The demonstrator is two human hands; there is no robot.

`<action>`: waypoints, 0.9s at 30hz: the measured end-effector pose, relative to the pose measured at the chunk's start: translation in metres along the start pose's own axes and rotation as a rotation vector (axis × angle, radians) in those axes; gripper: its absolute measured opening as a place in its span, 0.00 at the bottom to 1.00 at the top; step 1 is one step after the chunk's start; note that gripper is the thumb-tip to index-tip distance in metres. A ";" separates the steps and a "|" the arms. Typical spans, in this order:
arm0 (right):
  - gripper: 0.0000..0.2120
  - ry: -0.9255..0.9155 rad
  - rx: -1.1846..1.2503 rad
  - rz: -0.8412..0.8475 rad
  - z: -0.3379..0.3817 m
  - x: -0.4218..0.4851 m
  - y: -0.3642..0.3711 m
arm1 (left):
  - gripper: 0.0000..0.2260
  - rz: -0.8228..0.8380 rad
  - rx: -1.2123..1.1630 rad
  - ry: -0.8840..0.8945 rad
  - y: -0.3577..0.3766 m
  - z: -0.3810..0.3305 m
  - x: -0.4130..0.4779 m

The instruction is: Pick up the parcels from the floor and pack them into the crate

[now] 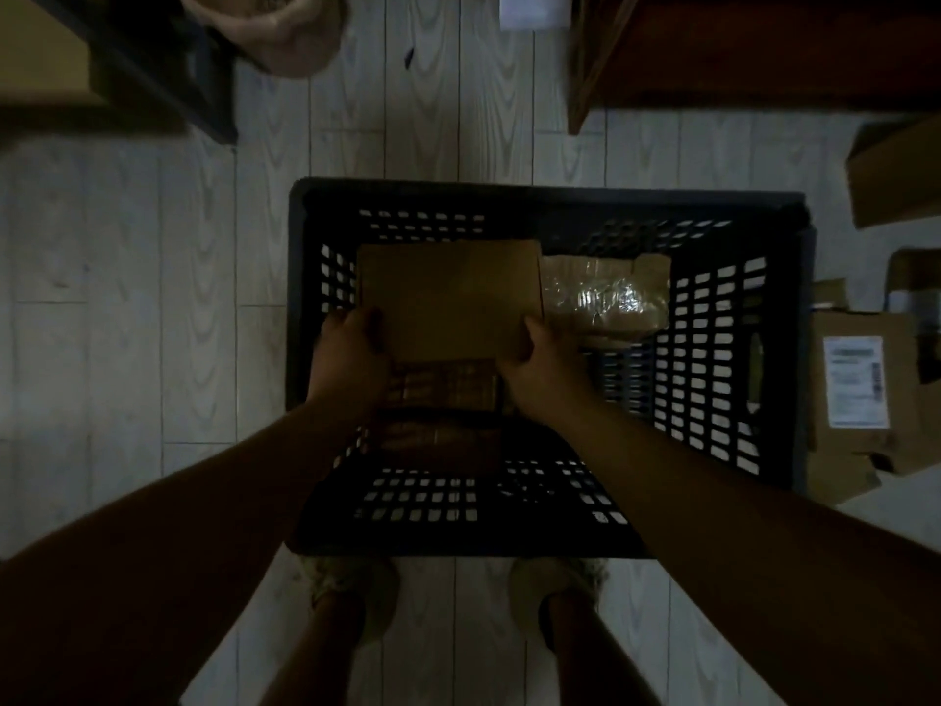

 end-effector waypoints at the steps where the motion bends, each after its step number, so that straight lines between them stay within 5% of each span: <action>1: 0.31 -0.003 -0.026 0.021 -0.005 0.008 0.007 | 0.20 0.012 0.005 0.010 0.009 0.003 0.008; 14: 0.41 0.002 -0.094 0.117 -0.038 0.058 0.053 | 0.30 0.227 -0.080 0.044 0.066 0.025 0.062; 20: 0.35 -0.037 0.006 0.080 -0.002 -0.003 -0.013 | 0.28 0.231 -0.092 0.047 0.000 -0.009 0.001; 27: 0.30 -0.103 -0.148 0.071 0.057 -0.146 -0.113 | 0.27 0.202 -0.023 0.095 -0.118 -0.084 -0.127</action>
Point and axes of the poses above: each hand's wrist, its own x-axis towards the middle knuckle, its own y-axis out of the palm, z = x × y, the point moved 5 cm from there along x, towards the middle knuckle, and after that the axes turned 2 degrees about -z, right-handed, at the moved point
